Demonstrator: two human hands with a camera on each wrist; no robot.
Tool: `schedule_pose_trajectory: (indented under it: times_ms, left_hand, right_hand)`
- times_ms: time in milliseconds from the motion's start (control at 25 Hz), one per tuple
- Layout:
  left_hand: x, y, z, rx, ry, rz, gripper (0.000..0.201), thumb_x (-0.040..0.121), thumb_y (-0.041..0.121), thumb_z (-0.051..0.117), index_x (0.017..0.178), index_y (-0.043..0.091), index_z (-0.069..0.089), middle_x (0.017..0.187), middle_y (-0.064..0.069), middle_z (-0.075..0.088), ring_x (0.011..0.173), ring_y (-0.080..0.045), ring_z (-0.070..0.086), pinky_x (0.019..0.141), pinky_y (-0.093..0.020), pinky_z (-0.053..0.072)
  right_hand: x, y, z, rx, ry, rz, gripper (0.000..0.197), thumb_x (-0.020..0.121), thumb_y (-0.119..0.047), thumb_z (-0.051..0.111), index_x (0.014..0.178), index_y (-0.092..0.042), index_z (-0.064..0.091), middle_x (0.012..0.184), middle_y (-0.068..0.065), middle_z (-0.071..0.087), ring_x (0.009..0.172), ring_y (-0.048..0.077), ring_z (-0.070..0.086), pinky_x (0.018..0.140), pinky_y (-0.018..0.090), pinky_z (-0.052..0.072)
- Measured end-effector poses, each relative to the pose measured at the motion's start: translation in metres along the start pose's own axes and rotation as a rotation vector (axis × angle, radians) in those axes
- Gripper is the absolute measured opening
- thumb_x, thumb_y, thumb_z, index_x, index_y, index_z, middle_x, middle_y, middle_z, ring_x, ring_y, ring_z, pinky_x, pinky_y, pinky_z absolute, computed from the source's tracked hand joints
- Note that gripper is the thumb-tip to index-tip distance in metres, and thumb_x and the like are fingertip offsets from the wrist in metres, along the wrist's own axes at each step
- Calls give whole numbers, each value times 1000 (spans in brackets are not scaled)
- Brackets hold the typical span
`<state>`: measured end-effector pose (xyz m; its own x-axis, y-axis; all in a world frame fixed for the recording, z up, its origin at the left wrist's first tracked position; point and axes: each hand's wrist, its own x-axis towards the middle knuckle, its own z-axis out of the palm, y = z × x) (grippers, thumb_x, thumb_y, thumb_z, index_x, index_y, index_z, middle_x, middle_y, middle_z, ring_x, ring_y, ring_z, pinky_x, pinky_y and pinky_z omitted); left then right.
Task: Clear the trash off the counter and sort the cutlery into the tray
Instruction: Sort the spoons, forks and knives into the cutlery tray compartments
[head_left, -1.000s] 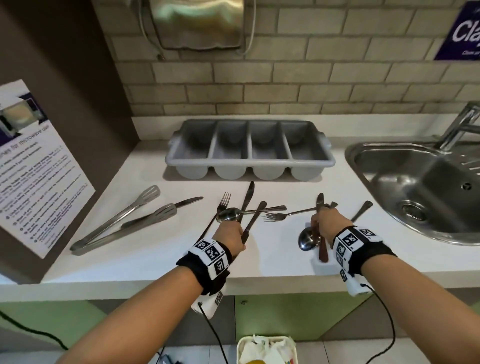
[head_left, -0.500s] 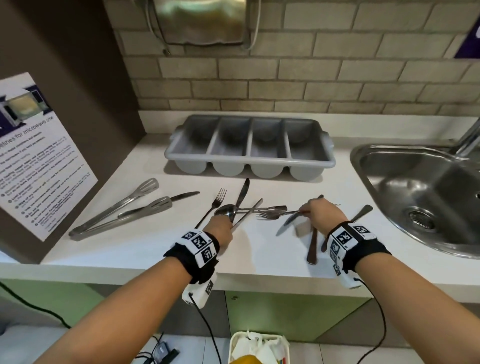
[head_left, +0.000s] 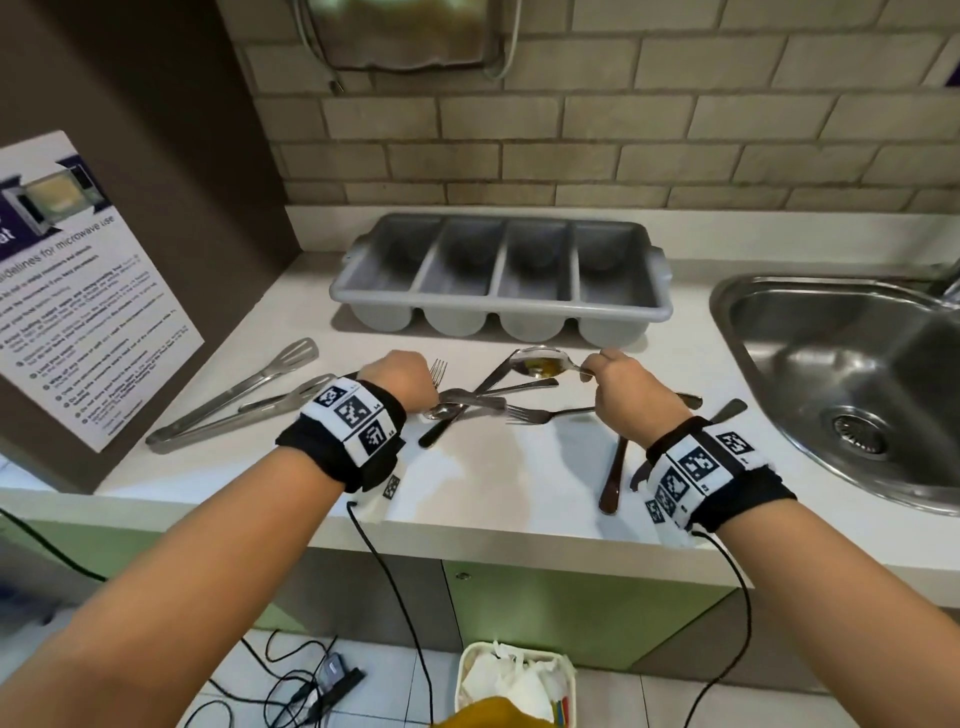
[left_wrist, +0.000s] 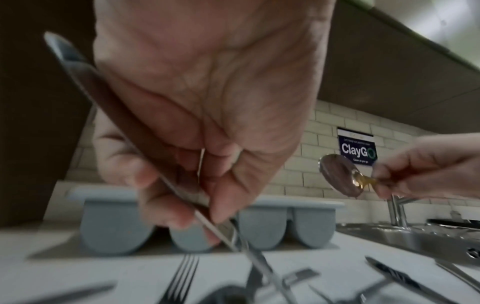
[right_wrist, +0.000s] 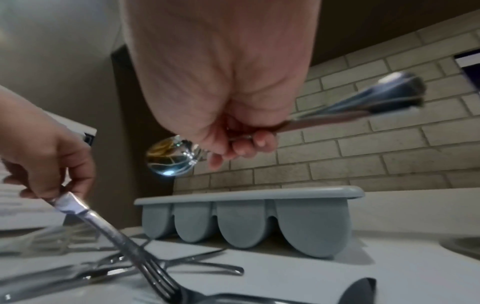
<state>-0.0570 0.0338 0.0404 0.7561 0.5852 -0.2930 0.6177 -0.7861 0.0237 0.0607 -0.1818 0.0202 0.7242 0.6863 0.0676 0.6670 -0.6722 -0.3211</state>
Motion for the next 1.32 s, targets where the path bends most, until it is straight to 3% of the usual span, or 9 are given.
schedule_pose_trajectory:
  times_ms: [160, 280, 400, 600, 760, 1000, 1120, 1240, 1320]
  left_hand:
    - [-8, -2, -26, 203, -51, -9, 26, 84, 25, 53, 62, 10, 53, 65, -1, 55, 72, -23, 55, 74, -31, 50]
    - [-16, -12, -45, 144, -54, 15, 26, 85, 31, 55, 75, 10, 66, 65, -1, 62, 63, -20, 56, 62, -26, 46]
    - [-21, -27, -63, -142, 20, 65, 20, 88, 29, 58, 93, 14, 70, 79, -6, 63, 67, -19, 55, 56, -23, 44]
    - [11, -39, -77, -748, 240, 18, 25, 89, 5, 54, 112, 6, 64, 63, -1, 51, 45, -3, 50, 30, -8, 36]
    - [59, -54, -86, -1091, 272, -41, 33, 91, -3, 44, 118, 11, 57, 68, -3, 53, 43, -4, 54, 34, -13, 36]
    - [141, -72, -95, -1245, 194, -145, 28, 95, -3, 41, 77, 13, 55, 68, -5, 50, 50, -11, 51, 28, -9, 40]
    - [182, -81, -97, -1138, 141, -158, 33, 96, 2, 44, 64, 10, 50, 61, -7, 49, 24, -2, 50, 25, -9, 38]
    - [214, -82, -99, -958, 82, -127, 19, 92, 1, 44, 94, -8, 61, 71, -12, 55, 43, -15, 57, 29, -11, 42]
    - [230, -80, -100, -882, 70, -88, 31, 91, -1, 44, 117, -15, 54, 93, -23, 61, 69, -27, 60, 45, -21, 50]
  right_hand:
    - [-5, 8, -4, 70, 59, -76, 21, 93, -12, 45, 104, -15, 63, 103, 13, 61, 98, 34, 59, 82, 45, 50]
    - [-7, 12, -7, 153, 144, -12, 23, 95, -17, 46, 108, -10, 63, 101, 16, 67, 97, 36, 60, 80, 41, 51]
    - [3, 9, -5, 364, 173, 86, 31, 90, 3, 38, 112, -3, 59, 97, 22, 64, 97, 38, 58, 77, 32, 43]
    - [31, -16, -11, 408, 205, -5, 48, 84, 15, 35, 124, -3, 54, 116, 21, 60, 109, 34, 55, 95, 29, 39]
    - [70, -39, -14, 477, 242, -9, 34, 90, 6, 41, 119, -7, 53, 92, 9, 57, 84, 25, 53, 75, 23, 40]
    - [139, -71, -2, 542, 190, 155, 29, 91, 4, 42, 109, -2, 63, 96, 5, 59, 81, 15, 53, 70, 15, 42]
    - [170, -87, 8, 634, 148, 224, 29, 91, 1, 44, 113, -5, 62, 94, 6, 59, 62, 16, 54, 43, 7, 39]
    - [194, -98, 18, 657, 146, 260, 29, 91, 1, 44, 115, -2, 60, 98, 10, 60, 84, 26, 59, 52, 5, 38]
    - [209, -105, 25, 669, 147, 278, 30, 91, 2, 44, 116, 1, 60, 96, 8, 58, 72, 17, 54, 49, -3, 37]
